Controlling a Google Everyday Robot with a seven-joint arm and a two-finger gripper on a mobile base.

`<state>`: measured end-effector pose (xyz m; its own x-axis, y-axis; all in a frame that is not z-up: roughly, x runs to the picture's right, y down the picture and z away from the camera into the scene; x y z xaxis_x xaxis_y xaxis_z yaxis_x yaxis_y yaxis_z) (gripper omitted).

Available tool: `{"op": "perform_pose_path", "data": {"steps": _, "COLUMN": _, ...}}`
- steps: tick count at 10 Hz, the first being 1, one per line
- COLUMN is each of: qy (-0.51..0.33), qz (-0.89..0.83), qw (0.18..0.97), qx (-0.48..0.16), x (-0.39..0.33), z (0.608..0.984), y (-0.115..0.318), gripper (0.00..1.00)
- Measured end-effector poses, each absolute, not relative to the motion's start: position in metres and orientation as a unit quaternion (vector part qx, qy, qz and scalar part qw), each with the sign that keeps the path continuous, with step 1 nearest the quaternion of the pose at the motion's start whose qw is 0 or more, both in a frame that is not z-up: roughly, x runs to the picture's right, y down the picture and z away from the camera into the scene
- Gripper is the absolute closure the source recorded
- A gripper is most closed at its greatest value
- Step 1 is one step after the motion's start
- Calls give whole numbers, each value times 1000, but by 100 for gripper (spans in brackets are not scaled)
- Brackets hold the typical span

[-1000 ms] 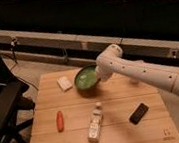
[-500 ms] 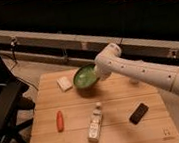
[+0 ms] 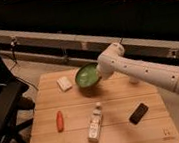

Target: Pick up the ceramic bowl

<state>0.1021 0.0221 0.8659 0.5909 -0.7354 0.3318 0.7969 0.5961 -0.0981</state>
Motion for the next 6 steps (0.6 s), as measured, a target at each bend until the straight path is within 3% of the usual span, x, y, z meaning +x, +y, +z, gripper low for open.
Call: {"op": "perform_pose_path", "data": {"steps": 6, "qy": -125, "qz": -436, "qw": 885, "qx": -111, "x": 84, "z": 864, "y": 17, "gripper": 100}}
